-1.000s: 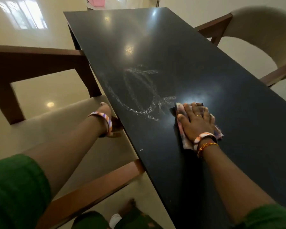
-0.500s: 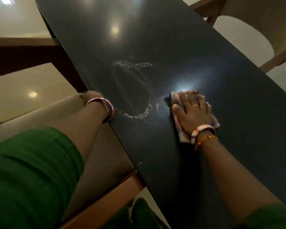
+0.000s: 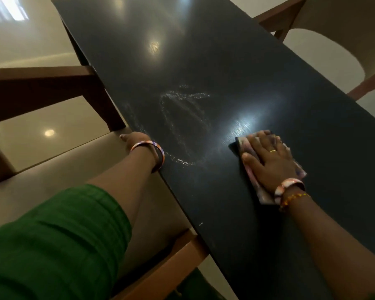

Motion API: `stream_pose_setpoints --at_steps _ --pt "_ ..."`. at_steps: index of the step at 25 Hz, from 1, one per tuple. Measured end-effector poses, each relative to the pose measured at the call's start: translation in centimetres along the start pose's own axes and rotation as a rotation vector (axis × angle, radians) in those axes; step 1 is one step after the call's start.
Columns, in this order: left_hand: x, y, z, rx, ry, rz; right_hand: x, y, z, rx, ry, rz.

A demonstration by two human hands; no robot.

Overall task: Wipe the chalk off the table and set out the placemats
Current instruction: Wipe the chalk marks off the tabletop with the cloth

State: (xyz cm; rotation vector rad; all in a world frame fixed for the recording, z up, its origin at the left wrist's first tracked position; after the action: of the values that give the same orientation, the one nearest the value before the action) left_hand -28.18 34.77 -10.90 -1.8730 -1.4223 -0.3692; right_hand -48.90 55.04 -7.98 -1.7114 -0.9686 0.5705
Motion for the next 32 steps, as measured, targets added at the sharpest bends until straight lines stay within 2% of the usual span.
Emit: stream_pose_setpoints --at_steps 1,3,5,7,9,10,11,14,16,18,21,24,26,29,31,32 --pt "0.0 -0.2 0.2 0.0 0.003 0.019 -0.9 0.3 -0.3 0.013 0.119 0.023" --pt "0.1 -0.4 0.3 -0.004 -0.01 0.012 -1.2 1.7 -3.1 0.035 0.16 0.023" --pt "0.1 -0.3 0.2 -0.06 -0.004 -0.015 1.0 3.5 -7.0 0.033 0.004 -0.025" --pt "0.1 -0.3 0.1 -0.047 0.025 0.0 5.0 4.6 -9.2 0.037 -0.252 -0.124" --pt "0.7 -0.5 0.2 -0.072 0.054 0.034 7.9 4.2 -8.0 0.06 -0.416 -0.216" --pt "0.9 -0.6 0.4 -0.097 0.072 0.049 8.1 3.4 -6.1 0.078 -0.408 -0.197" --pt "1.0 -0.6 0.3 -0.125 0.084 0.058 7.8 2.6 -3.7 0.094 -0.327 -0.147" --pt "1.1 -0.6 -0.2 -0.148 0.076 0.043 5.9 0.8 0.9 0.041 0.102 -0.04" --pt "1.5 -0.9 -0.2 -0.136 0.091 0.049 5.3 1.8 -1.1 0.037 0.155 -0.018" --pt "1.8 -0.7 -0.1 -0.151 0.112 0.032 5.1 3.5 -5.2 0.041 0.022 -0.064" --pt "1.2 -0.6 -0.2 -0.083 0.093 0.029 6.4 5.4 -10.7 0.056 -0.279 -0.149" --pt "2.6 -0.7 -0.1 -0.169 0.04 -0.013 7.1 4.6 -9.4 0.094 -0.47 -0.256" --pt "1.8 -0.7 -0.3 -0.299 0.05 -0.024 5.7 2.6 -5.0 0.123 -0.37 -0.197" --pt "1.6 0.0 -0.3 -0.471 0.099 -0.026 4.5 0.0 1.2 0.092 -0.008 -0.095" --pt "2.4 -0.1 -0.3 -0.506 0.101 -0.037 5.8 0.2 0.1 0.106 0.039 -0.099" --pt "2.5 -0.2 -0.1 -0.443 0.096 -0.033 6.7 1.2 -1.8 0.127 -0.027 -0.095"
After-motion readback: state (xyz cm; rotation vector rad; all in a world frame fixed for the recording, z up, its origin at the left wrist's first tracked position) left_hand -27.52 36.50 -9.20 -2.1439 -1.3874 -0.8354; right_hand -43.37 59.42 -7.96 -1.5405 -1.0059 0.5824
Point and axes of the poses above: each hand's wrist, its own x-axis away from the middle knuckle, its own y-axis out of the palm, z = x × y, the point moved 3 cm from there along -x, towards the middle knuckle, and after that the axes turned 12 degrees about -x, right-handed, at the moved point
